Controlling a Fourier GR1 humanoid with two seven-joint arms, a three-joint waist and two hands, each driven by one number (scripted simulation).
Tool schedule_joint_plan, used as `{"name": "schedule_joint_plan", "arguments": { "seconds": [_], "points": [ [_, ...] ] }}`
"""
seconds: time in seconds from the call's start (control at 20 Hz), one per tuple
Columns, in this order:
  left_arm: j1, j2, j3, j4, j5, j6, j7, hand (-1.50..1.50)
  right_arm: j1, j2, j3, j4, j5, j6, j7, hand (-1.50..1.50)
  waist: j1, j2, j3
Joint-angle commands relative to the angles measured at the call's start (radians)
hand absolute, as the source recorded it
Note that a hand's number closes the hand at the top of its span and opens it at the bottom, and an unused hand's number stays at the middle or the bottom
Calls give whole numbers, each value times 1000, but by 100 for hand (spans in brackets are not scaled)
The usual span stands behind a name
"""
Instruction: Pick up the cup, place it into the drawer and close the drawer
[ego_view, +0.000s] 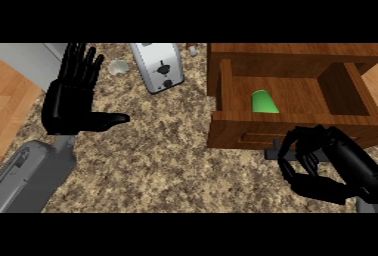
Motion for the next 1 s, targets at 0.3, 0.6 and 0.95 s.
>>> {"name": "schedule_joint_plan", "arguments": {
  "seconds": [0.3, 0.6, 0.95],
  "points": [
    [246, 112, 141, -48, 47, -225, -37, -150, -119, 22, 124, 359, 335, -163, -181, 150, -16, 4, 0],
    [323, 63, 165, -129, -9, -217, -44, -150, -225, 83, 154, 575, 459, -216, -163, -150, -22, 3, 0],
    [354, 53, 242, -42, -7, -351, -53, -150, -409, 148, 100, 996, 508, -330, -306, -150, -22, 6, 0]
  ]
}}
